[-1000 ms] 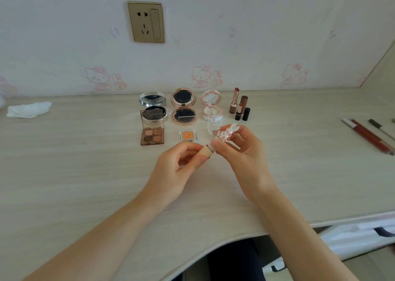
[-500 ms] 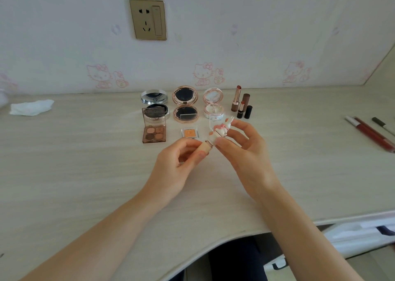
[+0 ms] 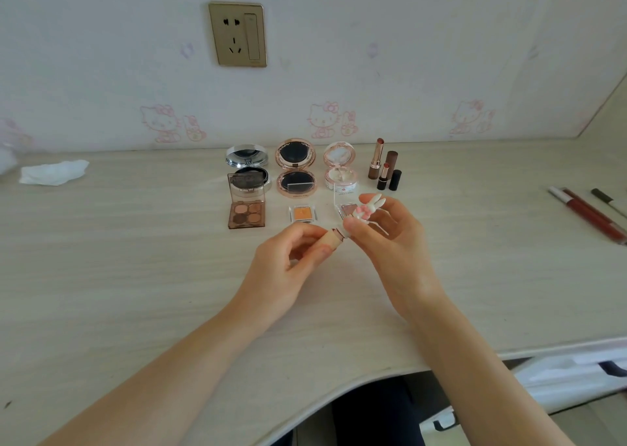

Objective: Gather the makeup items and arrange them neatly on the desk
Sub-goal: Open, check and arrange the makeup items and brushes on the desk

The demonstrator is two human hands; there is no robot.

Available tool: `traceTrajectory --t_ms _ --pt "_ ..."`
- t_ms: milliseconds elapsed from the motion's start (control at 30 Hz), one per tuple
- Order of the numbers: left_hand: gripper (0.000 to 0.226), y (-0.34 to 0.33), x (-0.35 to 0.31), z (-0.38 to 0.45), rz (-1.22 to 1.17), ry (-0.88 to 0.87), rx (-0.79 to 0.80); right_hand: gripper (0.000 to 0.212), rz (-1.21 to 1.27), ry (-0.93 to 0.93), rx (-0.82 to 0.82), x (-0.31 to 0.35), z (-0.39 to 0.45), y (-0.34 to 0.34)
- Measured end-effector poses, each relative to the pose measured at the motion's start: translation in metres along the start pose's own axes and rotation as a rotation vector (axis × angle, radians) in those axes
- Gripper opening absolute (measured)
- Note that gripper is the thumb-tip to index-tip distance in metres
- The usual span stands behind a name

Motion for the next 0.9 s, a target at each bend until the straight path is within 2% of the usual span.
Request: traceTrajectory --t_ms 200,367,500,733,900 --pt "0.017 0.0013 0.0022 0.0009 -0.026 0.012 -0.01 0.042 0.053 -0.004 0.085 0.0007 -0.0021 -0.0022" --pt "0.016 -0.0018 0.002 0.0 0.022 -0.014 0.018 0.036 -0.074 0.058 0.021 0.0025 -0.0026 -0.0018" --pt "0.017 0.0001 0.0031 0.0005 0.018 -0.008 0.004 0.039 0.006 0.034 0.069 0.0009 -0.0025 -0.0027" --pt "0.016 -0.0003 0.0019 0.0001 0.022 -0.014 0.0 0.04 -0.046 0.025 0.006 -0.0019 -0.0016 -0.0009" --pt "0.016 0.0014 0.0023 0.0004 0.001 -0.002 -0.02 0.05 0.047 -0.02 0.062 -0.0029 -0.0005 -0.0015"
Point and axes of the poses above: each hand's wrist, its own z-axis towards the middle knuckle, its own y-axis out of the back of the hand, x = y × z, the point moved 5 cm from there along z, towards the middle knuckle, and after that the axes turned 2 degrees about -x, right-handed, at the moved point
